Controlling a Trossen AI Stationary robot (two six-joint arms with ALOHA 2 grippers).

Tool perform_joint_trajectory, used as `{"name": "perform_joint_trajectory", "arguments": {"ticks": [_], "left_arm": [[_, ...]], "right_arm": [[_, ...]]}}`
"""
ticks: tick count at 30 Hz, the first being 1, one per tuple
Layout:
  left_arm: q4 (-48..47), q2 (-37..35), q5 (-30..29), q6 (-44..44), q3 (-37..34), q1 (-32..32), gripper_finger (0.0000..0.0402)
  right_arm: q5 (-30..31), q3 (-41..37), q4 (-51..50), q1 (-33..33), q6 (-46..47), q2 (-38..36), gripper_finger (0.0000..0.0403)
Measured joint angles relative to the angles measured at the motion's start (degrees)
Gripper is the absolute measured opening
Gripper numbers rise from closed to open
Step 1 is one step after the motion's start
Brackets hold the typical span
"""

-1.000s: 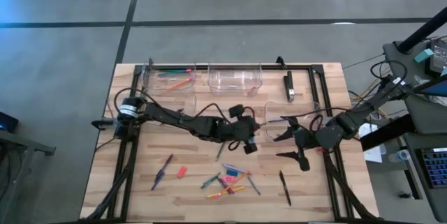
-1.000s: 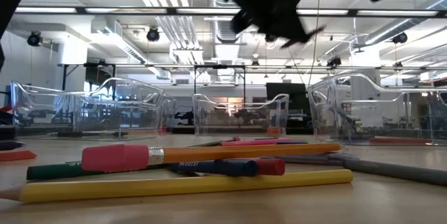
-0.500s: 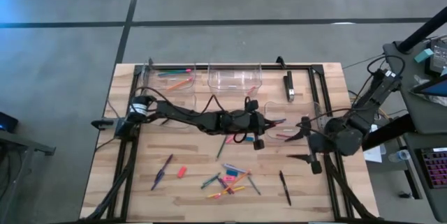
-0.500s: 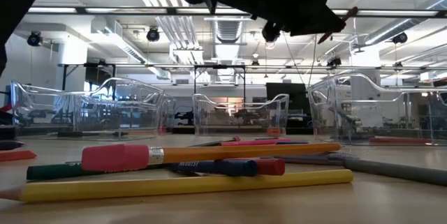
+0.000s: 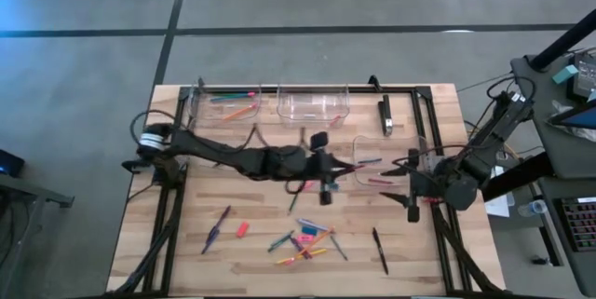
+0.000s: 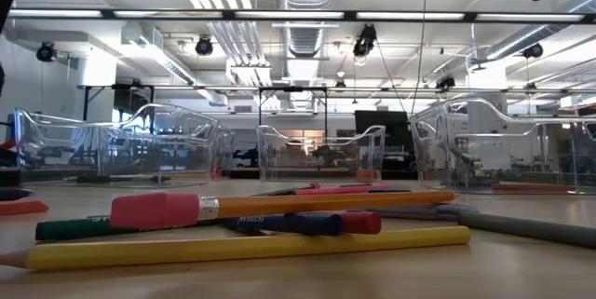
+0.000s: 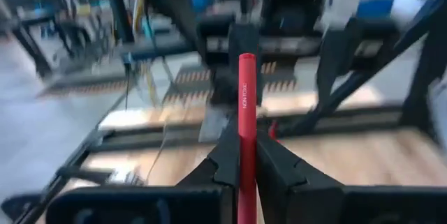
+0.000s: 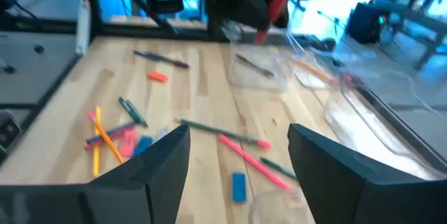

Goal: Sort crayons/erasers/pens/pencils in bins
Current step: Put the red crayon into the bottom right transparent bin

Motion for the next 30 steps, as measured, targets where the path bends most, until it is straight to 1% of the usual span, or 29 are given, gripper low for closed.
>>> {"name": "perform_joint_trajectory", "arguments": {"ticks": [3, 6, 9, 10, 12, 14, 19, 21, 25, 30], "left_arm": [[12.3, -2.7, 0.1, -1.5, -8.4, -1.5, 0.0010], [25.4, -2.9, 0.2, -4.0, -16.1, -2.9, 0.0010], [36.1, -2.5, 0.2, -4.5, -21.2, -3.8, 0.0010], [38.2, -2.4, 0.2, -4.5, -22.3, -4.0, 0.0010], [39.8, -2.2, 0.1, -4.6, -23.7, -4.1, 0.0010], [39.8, -2.2, 0.0, -4.6, -24.0, -4.1, 0.0010], [38.4, -2.2, 0.0, -4.6, -23.3, -4.1, 0.0010], [37.8, -2.2, 0.0, -4.7, -23.2, -4.1, 0.0010], [37.7, -2.2, 0.0, -4.7, -23.3, -4.2, 0.0010], [37.4, -2.2, 0.0, -4.8, -23.5, -4.5, 0.0010]], "right_arm": [[-1.1, -2.8, 12.6, 0.0, -9.0, 0.7, 0.0231], [-3.1, -6.2, 27.8, -0.4, -18.3, 1.4, 0.0231], [-6.0, -9.3, 40.7, -1.7, -24.9, 2.8, 0.0231], [-6.9, -10.2, 44.0, -2.4, -26.0, 3.4, 0.0231], [-8.7, -11.2, 49.0, -4.4, -27.2, 4.8, 0.0231], [-10.7, -11.7, 51.5, -6.9, -26.7, 6.3, 0.0231], [-20.8, -11.5, 53.2, -14.7, -22.6, 10.8, 0.0231], [-23.6, -10.7, 53.3, -17.3, -21.3, 12.7, 0.0231], [-26.4, -9.0, 54.9, -20.8, -21.1, 15.8, 0.0231], [-27.6, -6.1, 57.0, -23.4, -21.7, 19.0, 0.0231]]}}
